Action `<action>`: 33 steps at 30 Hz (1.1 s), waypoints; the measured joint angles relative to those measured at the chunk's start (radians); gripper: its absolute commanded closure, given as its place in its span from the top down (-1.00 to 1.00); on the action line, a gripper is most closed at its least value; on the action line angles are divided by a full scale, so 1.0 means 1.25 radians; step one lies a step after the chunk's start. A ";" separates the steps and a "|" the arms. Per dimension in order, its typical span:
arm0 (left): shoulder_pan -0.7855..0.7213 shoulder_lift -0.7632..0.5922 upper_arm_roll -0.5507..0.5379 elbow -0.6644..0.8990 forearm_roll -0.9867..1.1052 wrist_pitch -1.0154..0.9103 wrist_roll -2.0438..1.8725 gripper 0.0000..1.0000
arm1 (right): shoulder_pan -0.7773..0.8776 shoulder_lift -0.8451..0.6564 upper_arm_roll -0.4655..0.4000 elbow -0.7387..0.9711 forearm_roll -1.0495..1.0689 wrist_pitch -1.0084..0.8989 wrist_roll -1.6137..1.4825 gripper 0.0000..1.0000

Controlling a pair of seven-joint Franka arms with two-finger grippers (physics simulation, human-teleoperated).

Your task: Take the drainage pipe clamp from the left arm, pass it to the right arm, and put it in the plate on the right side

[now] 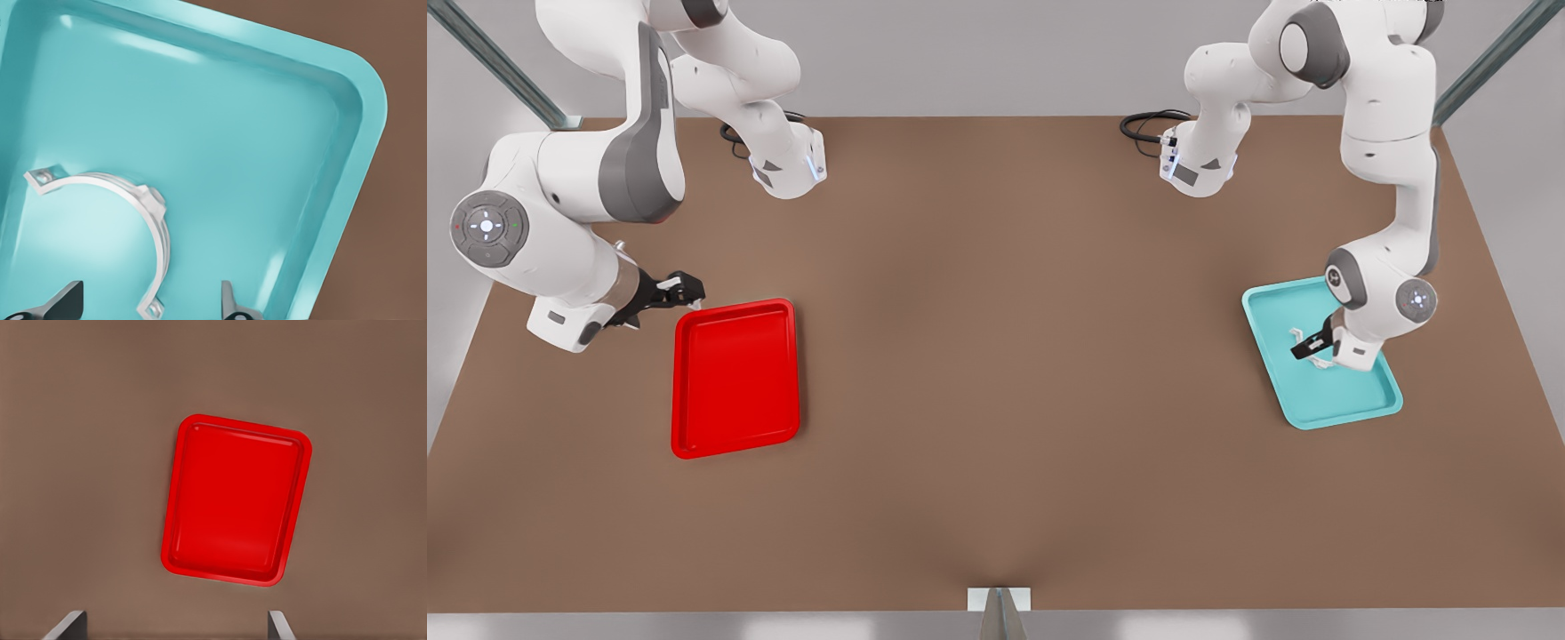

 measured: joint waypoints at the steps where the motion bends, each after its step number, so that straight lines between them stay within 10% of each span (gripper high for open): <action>1: 0.006 0.012 0.000 -0.002 -0.002 0.017 0.001 1.00 | 0.000 -0.001 0.000 -0.003 0.000 0.000 -0.001 1.00; 4: 0.012 0.032 0.000 -0.004 -0.006 0.053 0.005 0.92 | -0.004 0.000 -0.001 -0.015 0.000 -0.001 -0.004 1.00; 6: 0.012 0.036 0.000 -0.008 -0.008 0.066 0.007 0.40 | -0.005 0.001 -0.001 -0.017 0.000 -0.001 -0.005 1.00; 17: 0.009 0.036 -0.003 -0.038 -0.030 0.080 0.017 0.37 | -0.003 0.000 -0.001 -0.024 -0.001 -0.002 -0.011 1.00; 21: 0.009 0.037 -0.003 -0.040 -0.034 0.081 0.013 -0.32 | -0.001 0.000 -0.001 -0.026 -0.002 -0.003 -0.012 1.00; 33: 0.008 0.037 -0.003 -0.036 -0.043 0.081 -0.004 -0.57 | 0.000 -0.001 -0.001 -0.029 -0.001 -0.003 -0.015 1.00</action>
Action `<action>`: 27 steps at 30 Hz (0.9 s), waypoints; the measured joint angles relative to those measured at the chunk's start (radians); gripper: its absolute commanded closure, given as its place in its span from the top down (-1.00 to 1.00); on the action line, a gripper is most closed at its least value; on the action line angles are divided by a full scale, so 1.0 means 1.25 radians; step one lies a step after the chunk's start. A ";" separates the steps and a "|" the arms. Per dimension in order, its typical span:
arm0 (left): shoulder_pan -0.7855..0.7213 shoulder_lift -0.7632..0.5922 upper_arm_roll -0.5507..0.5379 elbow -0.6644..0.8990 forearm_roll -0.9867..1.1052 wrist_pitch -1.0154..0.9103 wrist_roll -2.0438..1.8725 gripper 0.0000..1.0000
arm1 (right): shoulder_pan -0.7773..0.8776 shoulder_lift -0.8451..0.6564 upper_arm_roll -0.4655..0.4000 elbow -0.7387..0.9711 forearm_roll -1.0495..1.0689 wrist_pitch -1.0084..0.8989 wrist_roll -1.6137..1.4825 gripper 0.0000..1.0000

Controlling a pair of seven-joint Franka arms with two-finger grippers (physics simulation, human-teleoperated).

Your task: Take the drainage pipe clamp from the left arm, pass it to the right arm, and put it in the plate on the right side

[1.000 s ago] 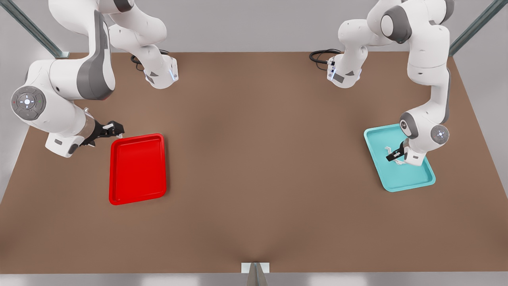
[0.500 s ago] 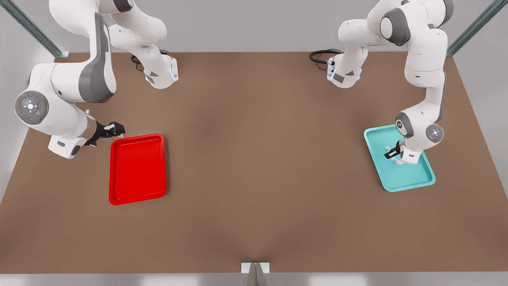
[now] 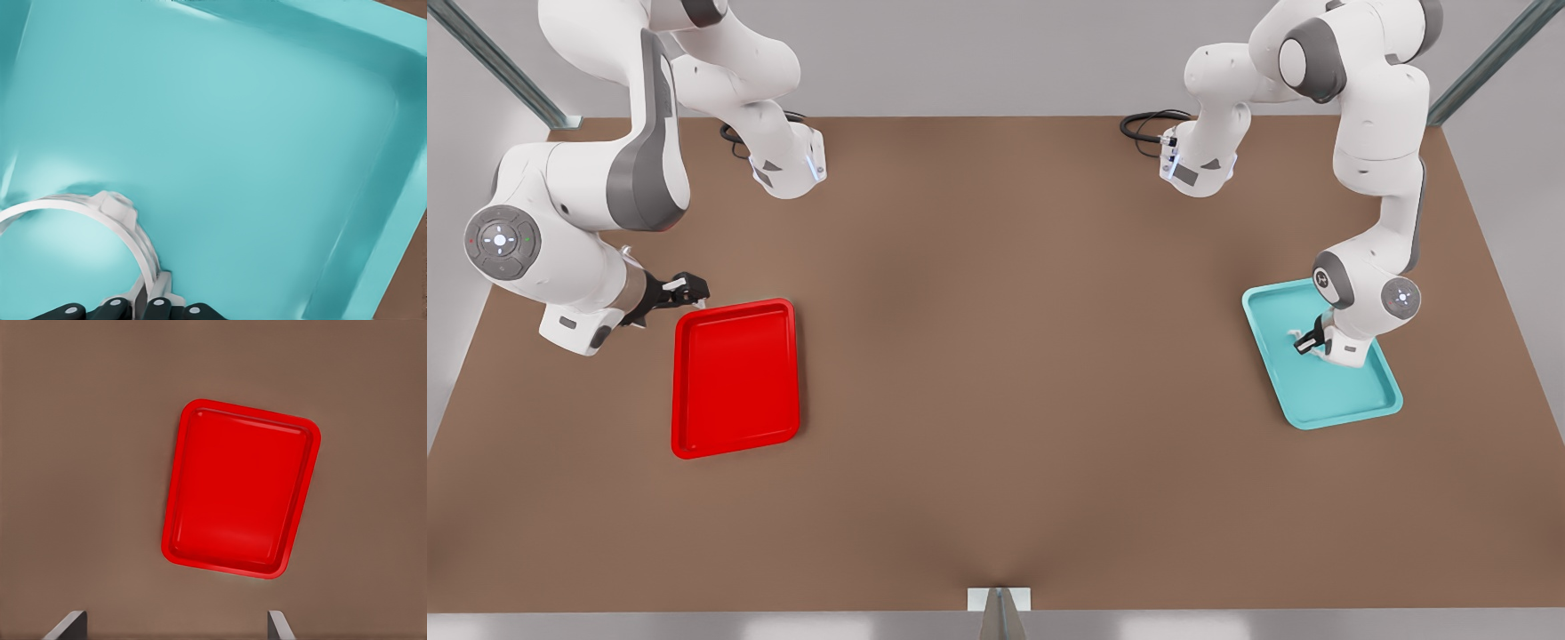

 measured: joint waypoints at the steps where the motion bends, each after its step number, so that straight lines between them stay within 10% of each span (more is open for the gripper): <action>1: -0.001 0.000 0.000 0.000 -0.001 0.000 0.001 -0.57 | 0.000 0.000 0.000 0.000 0.000 0.000 0.000 1.00; 19: -0.336 -0.146 -0.029 0.096 0.004 -0.089 -0.141 -0.57 | -0.006 0.010 -0.002 0.033 0.004 0.002 -0.002 1.00; 27: -0.356 -0.053 -0.155 0.342 0.002 -0.208 -0.560 -0.57 | 0.037 0.029 0.002 0.032 -0.002 0.005 0.001 1.00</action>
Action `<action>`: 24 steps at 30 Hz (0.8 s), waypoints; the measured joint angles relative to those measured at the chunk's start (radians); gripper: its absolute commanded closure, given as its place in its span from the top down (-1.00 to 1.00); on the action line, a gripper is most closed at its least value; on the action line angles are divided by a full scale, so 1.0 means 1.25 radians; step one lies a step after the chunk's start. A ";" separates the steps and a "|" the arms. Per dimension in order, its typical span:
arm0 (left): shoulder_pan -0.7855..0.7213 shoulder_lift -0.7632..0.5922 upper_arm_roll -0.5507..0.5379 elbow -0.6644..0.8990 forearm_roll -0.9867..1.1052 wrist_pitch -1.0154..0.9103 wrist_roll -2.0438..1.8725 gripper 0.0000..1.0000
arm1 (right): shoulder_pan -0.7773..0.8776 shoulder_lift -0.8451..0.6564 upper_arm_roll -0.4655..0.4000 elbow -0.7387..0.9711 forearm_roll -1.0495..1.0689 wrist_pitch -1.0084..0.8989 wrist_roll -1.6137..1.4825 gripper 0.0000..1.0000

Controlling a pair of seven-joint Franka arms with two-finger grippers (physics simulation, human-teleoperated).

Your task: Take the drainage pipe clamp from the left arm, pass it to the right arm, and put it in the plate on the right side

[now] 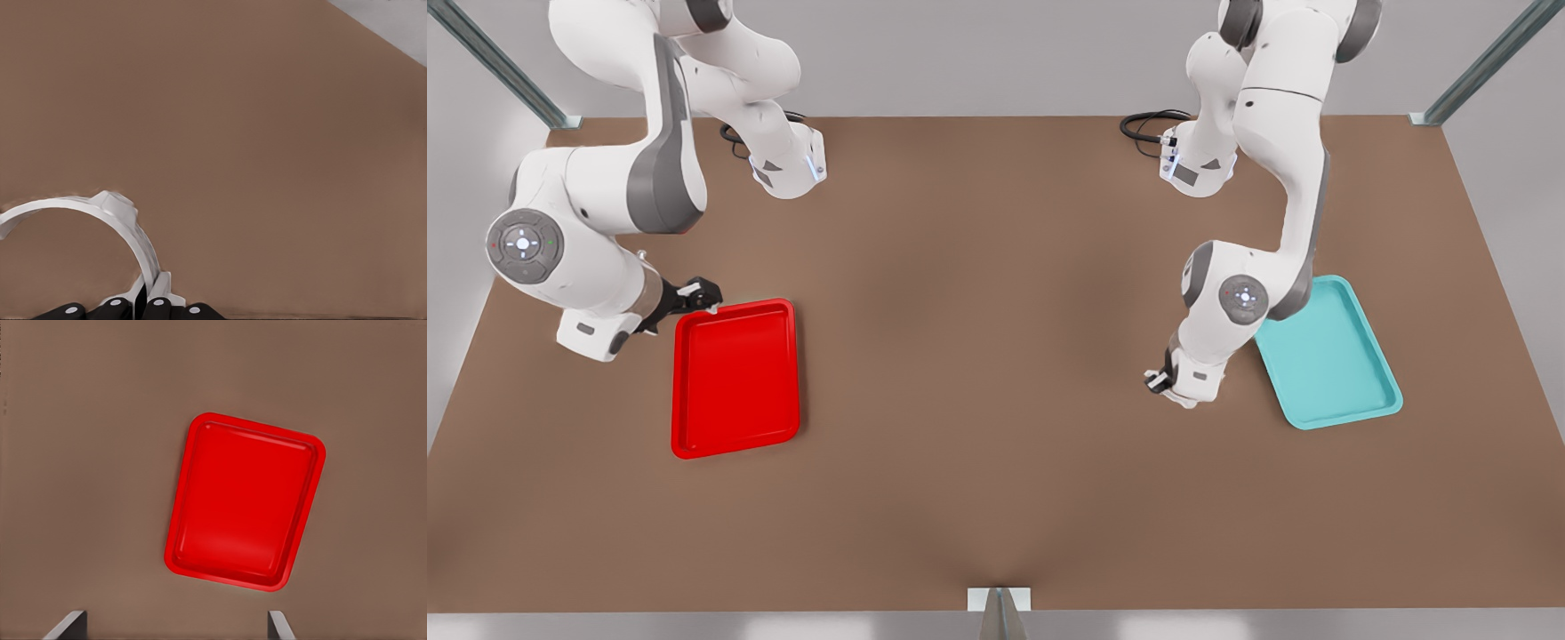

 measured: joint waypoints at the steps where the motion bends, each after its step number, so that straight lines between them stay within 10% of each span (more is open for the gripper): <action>1: -0.007 0.013 -0.013 0.024 0.001 -0.013 -0.058 -0.57 | 0.011 0.004 0.000 0.000 -0.001 0.000 0.000 1.00; 16: -0.061 0.170 -0.177 0.326 0.023 -0.171 -0.927 -0.57 | 0.175 0.133 0.016 0.033 0.116 0.025 -0.076 1.00; 24: -0.067 0.242 -0.180 0.432 0.057 -0.269 -1.314 -0.57 | 0.256 0.112 0.016 -0.204 0.239 0.312 -0.136 0.99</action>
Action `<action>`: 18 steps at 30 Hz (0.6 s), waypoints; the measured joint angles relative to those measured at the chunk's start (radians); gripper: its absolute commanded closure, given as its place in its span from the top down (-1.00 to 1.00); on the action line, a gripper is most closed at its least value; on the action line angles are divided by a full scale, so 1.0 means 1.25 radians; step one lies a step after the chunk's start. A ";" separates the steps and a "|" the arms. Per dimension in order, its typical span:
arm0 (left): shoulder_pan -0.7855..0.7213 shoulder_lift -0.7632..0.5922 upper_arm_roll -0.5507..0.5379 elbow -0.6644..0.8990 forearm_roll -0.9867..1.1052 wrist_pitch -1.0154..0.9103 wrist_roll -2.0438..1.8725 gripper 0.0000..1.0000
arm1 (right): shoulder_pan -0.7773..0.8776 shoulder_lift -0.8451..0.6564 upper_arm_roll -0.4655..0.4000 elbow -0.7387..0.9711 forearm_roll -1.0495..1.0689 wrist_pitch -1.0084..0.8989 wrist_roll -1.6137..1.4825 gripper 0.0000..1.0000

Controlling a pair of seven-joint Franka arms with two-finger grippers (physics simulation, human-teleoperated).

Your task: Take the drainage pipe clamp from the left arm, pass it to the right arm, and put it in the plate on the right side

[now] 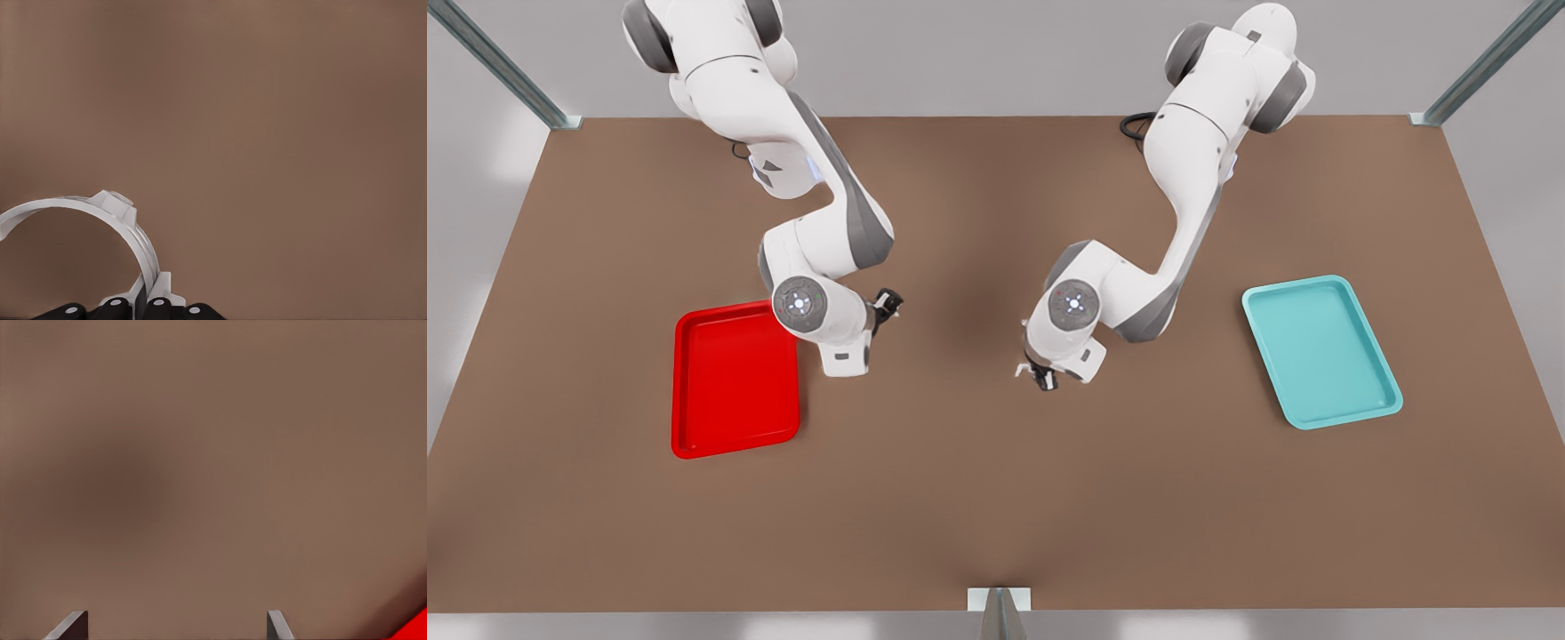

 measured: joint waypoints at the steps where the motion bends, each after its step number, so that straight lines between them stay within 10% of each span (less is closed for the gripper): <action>1: -0.001 0.000 0.001 0.006 0.004 -0.005 -0.048 -0.57 | 0.014 -0.013 0.000 -0.033 0.008 0.038 0.001 0.99; 18: -0.052 0.066 0.000 0.111 0.025 0.032 -0.339 -0.57 | 0.126 -0.116 0.012 -0.230 0.063 0.467 -0.076 0.99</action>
